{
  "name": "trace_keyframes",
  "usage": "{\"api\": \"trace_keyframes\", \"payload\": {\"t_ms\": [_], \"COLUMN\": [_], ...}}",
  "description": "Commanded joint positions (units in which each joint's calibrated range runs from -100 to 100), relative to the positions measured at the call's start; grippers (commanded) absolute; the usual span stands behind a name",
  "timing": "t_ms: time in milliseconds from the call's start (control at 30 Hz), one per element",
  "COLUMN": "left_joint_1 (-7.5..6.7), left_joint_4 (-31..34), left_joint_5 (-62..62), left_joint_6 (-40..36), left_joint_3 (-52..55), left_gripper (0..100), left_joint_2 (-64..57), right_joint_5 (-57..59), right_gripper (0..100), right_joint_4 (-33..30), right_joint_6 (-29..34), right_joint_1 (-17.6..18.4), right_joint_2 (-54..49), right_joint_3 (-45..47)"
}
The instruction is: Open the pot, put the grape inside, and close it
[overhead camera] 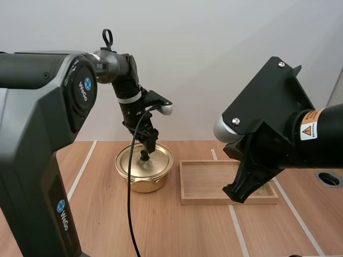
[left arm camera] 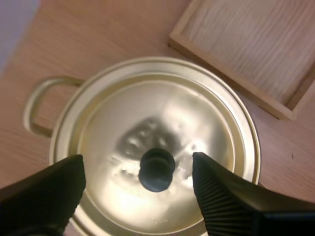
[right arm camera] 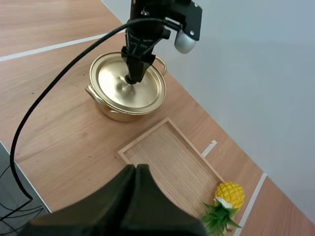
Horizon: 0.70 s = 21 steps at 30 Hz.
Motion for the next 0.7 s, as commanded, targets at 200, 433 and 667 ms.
{"api": "trace_keyframes", "payload": {"t_ms": [200, 433, 667], "left_joint_1": [-0.18, -0.18, -0.18], "left_joint_4": [2.92, 3.50, 3.50], "left_joint_5": [0.14, 0.14, 0.14], "left_joint_6": [-2.98, -3.92, -6.78], "left_joint_3": [-7.20, -12.26, -18.74], "left_gripper": [100, 100, 100], "left_joint_2": [-13.51, -25.54, -34.13], "right_joint_5": [0.00, 0.00, 0.00], "right_gripper": [0, 0, 0], "right_joint_4": [0.25, 0.25, 0.25], "right_joint_6": [-0.11, -0.11, -0.11], "right_joint_1": [-0.25, -0.25, -0.25], "right_joint_2": [-0.58, -0.58, -0.58], "right_joint_3": [0.13, 0.13, 0.13]}}
